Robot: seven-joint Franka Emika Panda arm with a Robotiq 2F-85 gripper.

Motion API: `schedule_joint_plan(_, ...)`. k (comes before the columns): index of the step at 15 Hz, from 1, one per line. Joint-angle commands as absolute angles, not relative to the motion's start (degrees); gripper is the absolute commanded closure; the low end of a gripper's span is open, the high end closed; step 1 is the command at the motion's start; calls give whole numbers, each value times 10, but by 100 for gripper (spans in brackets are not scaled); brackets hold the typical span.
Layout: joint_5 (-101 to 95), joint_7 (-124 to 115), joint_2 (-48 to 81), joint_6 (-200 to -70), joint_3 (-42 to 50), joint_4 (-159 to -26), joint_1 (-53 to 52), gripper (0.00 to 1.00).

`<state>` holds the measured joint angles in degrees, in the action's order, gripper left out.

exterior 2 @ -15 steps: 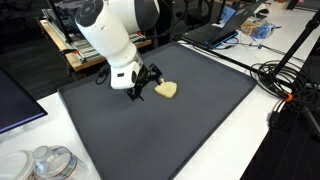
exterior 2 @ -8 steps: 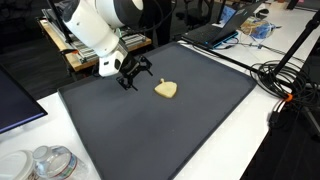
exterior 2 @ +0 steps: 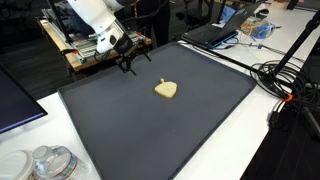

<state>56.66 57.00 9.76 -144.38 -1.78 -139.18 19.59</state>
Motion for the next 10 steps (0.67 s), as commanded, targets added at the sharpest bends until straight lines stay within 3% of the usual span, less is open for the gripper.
schedule_joint_plan(1, 592, 579, 17, -1488, 7, -1461, 142, 0)
schedule_joint_plan(10, 513, 523, -61, -1660, -62, -1531, 91, 0)
